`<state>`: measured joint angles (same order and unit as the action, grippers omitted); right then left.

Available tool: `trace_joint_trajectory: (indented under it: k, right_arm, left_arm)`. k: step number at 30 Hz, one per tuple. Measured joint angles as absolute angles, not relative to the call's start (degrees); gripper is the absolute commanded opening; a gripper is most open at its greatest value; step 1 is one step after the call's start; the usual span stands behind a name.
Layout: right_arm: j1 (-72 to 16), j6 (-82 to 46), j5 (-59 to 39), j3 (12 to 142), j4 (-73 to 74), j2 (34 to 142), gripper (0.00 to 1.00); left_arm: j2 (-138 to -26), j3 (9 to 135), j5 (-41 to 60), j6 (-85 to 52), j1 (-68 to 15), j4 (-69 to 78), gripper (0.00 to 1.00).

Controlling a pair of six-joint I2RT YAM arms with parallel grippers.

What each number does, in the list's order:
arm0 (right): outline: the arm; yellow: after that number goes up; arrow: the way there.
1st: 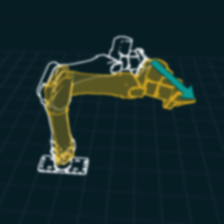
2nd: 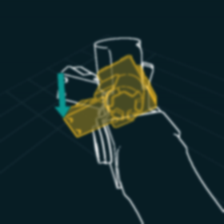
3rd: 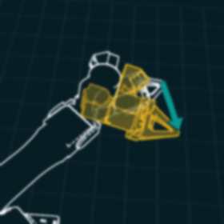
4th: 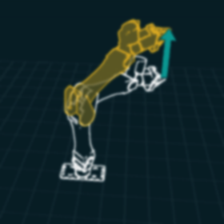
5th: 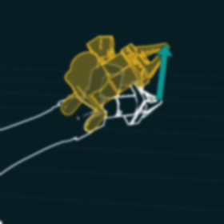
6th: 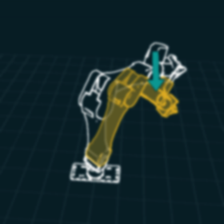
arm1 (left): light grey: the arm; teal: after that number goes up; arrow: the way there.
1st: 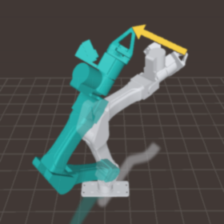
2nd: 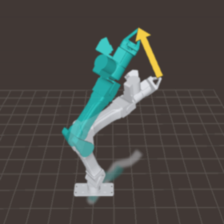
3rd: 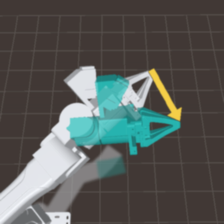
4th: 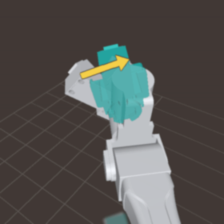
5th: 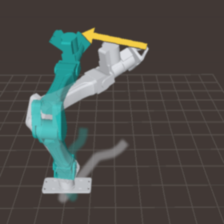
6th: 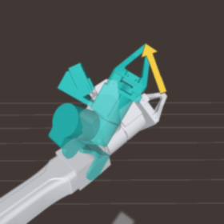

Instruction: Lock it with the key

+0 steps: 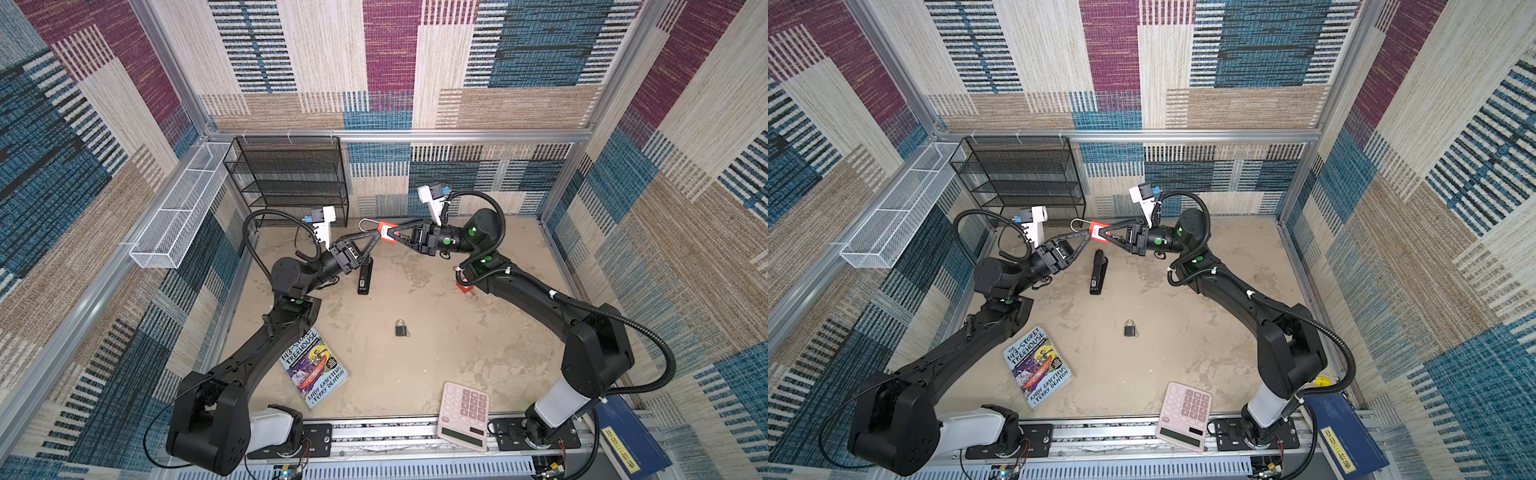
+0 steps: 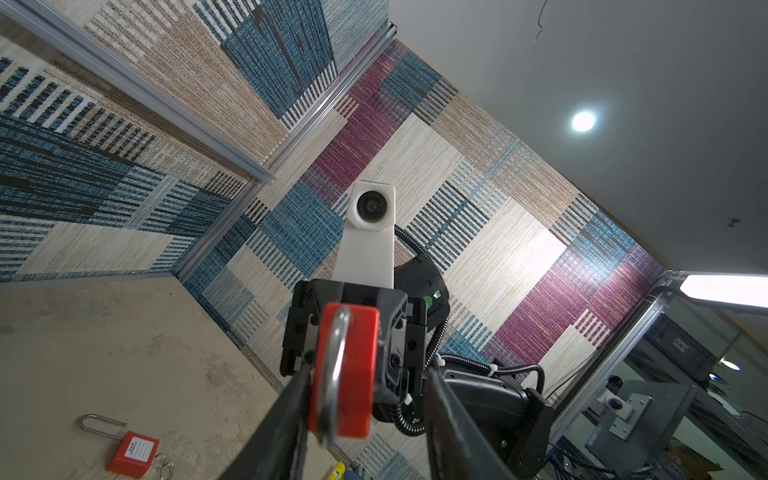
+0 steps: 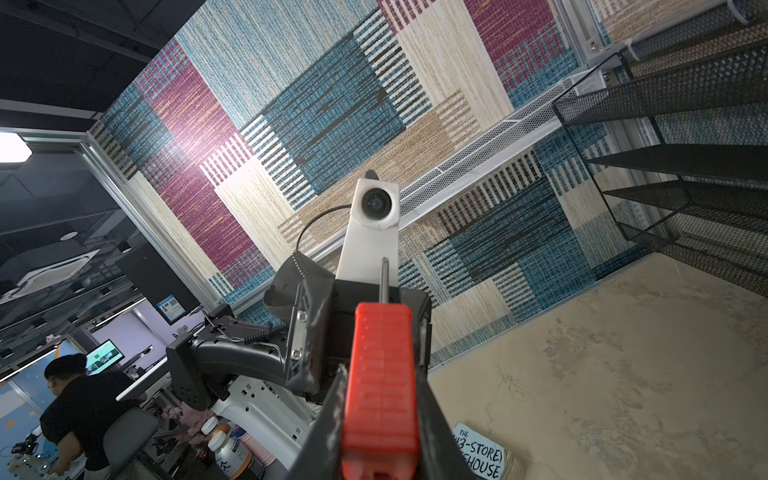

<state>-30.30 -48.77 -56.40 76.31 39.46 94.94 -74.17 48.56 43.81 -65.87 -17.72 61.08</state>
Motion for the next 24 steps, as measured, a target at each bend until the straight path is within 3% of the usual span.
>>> trace_joint_trajectory:
  k: [4,16,22,24]
  right_arm:
    - [-30.59,-48.14,-56.49,76.86,38.52,95.26,0.02]
    - [-30.72,-49.5,-56.69,77.6,37.47,95.66,0.05]
    - [-30.74,-48.49,-56.82,77.6,37.12,95.42,0.47]
    - [-30.79,-47.64,-56.82,77.6,36.53,95.22,0.54]
  left_arm:
    - [-74.91,49.19,43.88,-65.89,-18.04,61.04,0.37]
    - [-76.47,49.67,43.83,-65.76,-18.26,62.74,0.0]
    - [-76.49,49.63,43.86,-66.06,-18.26,62.74,0.0]
    - [-76.44,49.54,43.9,-66.08,-18.41,62.78,0.0]
